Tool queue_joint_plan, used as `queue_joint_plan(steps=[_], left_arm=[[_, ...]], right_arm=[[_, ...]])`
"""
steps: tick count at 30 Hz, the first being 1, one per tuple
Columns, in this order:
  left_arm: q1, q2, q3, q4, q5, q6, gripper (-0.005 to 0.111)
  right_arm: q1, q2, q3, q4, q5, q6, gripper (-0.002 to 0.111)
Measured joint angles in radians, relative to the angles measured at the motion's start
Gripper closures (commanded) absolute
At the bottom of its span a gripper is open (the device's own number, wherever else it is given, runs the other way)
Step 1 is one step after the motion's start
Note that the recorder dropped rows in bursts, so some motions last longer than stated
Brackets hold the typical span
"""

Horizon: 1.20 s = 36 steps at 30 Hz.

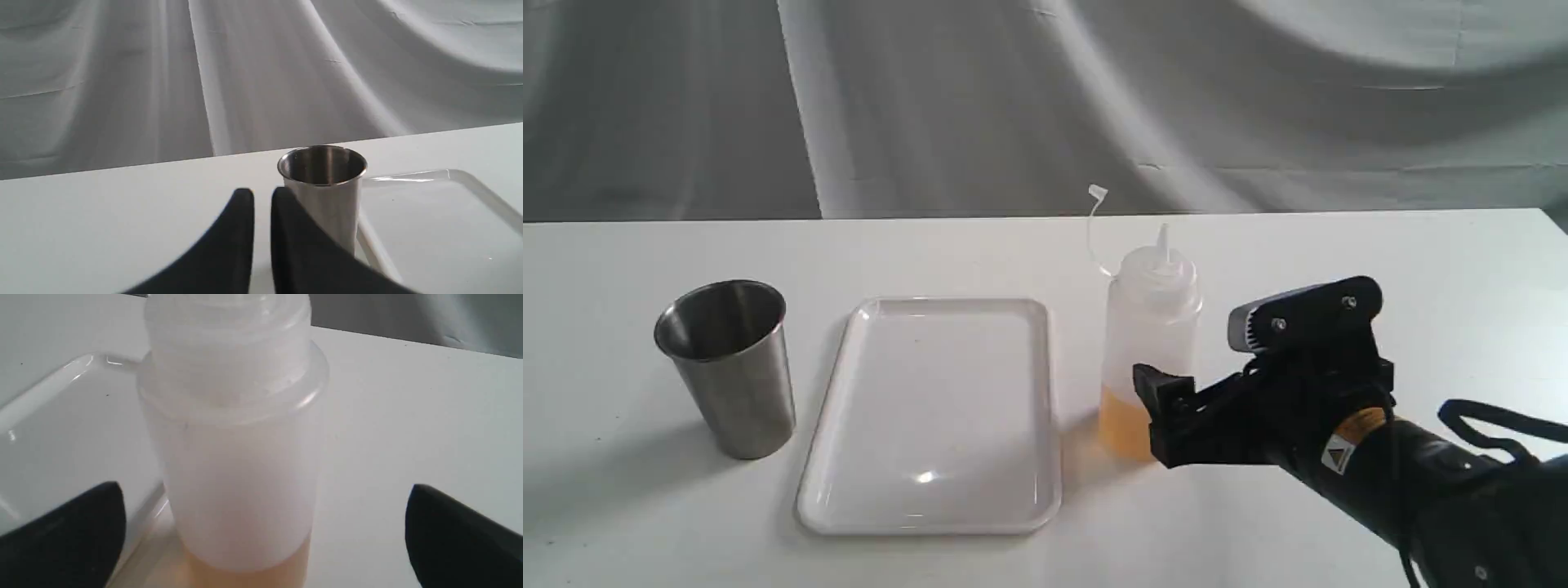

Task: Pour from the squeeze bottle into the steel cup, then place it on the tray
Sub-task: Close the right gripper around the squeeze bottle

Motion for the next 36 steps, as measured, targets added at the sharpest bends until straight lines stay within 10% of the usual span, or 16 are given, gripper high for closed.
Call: queue_joint_plan(steps=[36], left_arm=[[0.000, 0.000, 0.000, 0.000, 0.000, 0.000, 0.098]], right_arm=[[0.003, 0.202, -0.188, 0.015, 0.052, 0.000, 0.034]])
